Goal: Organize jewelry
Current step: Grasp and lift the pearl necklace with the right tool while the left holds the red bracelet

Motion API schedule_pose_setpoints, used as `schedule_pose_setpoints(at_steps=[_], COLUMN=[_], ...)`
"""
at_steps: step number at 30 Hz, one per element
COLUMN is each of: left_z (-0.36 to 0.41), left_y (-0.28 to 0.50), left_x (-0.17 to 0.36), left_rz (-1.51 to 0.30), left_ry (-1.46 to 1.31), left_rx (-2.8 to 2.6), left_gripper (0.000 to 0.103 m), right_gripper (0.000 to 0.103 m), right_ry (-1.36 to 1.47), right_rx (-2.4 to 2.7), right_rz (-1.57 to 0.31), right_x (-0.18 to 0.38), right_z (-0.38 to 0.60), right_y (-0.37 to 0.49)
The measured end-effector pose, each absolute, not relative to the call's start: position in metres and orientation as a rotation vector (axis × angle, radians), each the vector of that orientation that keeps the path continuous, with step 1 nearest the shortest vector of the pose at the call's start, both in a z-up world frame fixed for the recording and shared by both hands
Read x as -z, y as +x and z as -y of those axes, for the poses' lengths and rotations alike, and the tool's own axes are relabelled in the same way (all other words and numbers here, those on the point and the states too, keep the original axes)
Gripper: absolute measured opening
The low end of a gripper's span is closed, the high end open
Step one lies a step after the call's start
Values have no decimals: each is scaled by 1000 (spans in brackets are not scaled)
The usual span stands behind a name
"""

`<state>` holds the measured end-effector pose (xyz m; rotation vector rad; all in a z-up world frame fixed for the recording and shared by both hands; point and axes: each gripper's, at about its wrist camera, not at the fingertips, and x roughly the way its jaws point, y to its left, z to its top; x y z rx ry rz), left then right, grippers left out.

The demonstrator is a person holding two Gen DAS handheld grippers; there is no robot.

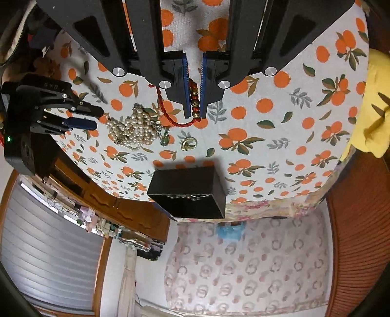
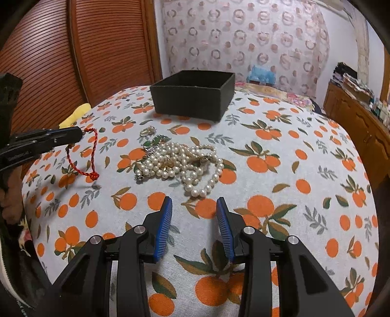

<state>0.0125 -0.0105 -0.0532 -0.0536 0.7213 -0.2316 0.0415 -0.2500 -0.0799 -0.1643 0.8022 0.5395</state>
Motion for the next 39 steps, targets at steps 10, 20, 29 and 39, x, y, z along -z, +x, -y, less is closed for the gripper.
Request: schedule_pose_setpoints(at_steps=[10, 20, 29, 39], left_z=[9, 13, 14, 13], left_y=[10, 9, 10, 13], left_x=[58, 63, 65, 57], left_rz=[-715, -720, -720, -697], left_ry=[-51, -51, -53, -55], left_rx=[241, 242, 242, 246], left_gripper=[6, 6, 6, 6], right_gripper=[40, 34, 9, 9], right_ry=[-235, -304, -280, -230], right_rx=[-602, -613, -603, -583], right_rz=[-838, -866, -850, -696], right_x=[79, 85, 82, 16], right_z=[229, 217, 233, 251], right_y=[65, 73, 66, 60])
